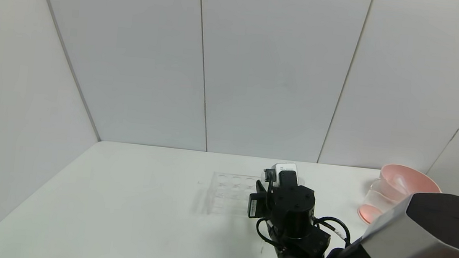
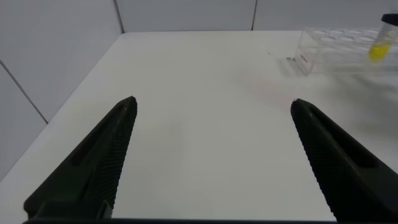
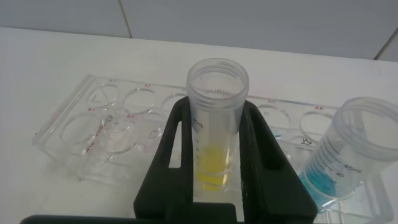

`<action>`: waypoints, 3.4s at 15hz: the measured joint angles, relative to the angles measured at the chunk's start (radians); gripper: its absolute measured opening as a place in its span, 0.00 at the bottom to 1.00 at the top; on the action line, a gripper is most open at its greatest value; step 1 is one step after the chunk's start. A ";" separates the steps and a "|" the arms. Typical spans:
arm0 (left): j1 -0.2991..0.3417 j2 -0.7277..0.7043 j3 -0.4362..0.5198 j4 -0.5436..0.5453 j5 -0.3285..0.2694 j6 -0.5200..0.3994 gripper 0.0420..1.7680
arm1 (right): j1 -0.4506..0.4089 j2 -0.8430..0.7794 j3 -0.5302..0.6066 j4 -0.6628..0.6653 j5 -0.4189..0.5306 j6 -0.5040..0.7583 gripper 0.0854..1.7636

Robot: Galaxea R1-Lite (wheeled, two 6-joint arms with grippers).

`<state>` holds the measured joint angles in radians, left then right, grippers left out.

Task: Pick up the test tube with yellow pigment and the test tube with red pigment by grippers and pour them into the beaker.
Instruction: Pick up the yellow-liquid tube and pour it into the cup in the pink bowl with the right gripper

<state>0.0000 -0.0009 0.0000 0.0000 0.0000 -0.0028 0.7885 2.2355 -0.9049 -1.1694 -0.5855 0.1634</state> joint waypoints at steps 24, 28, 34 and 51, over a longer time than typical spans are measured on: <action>0.000 0.000 0.000 0.000 0.000 0.000 1.00 | -0.349 -0.528 0.045 0.167 0.026 -0.268 0.24; 0.000 0.000 0.000 0.000 0.000 0.000 1.00 | -0.523 -0.578 0.056 0.273 0.115 -0.214 0.24; 0.000 0.000 0.000 0.000 0.000 0.000 1.00 | -0.715 -0.612 0.057 0.409 0.322 -0.213 0.24; 0.000 0.000 0.000 0.000 0.000 0.000 1.00 | -0.955 -0.488 0.319 -0.028 0.643 -0.887 0.24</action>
<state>0.0000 -0.0009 0.0000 0.0000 0.0000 -0.0028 -0.1668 1.7477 -0.5857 -1.1970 0.0572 -0.7232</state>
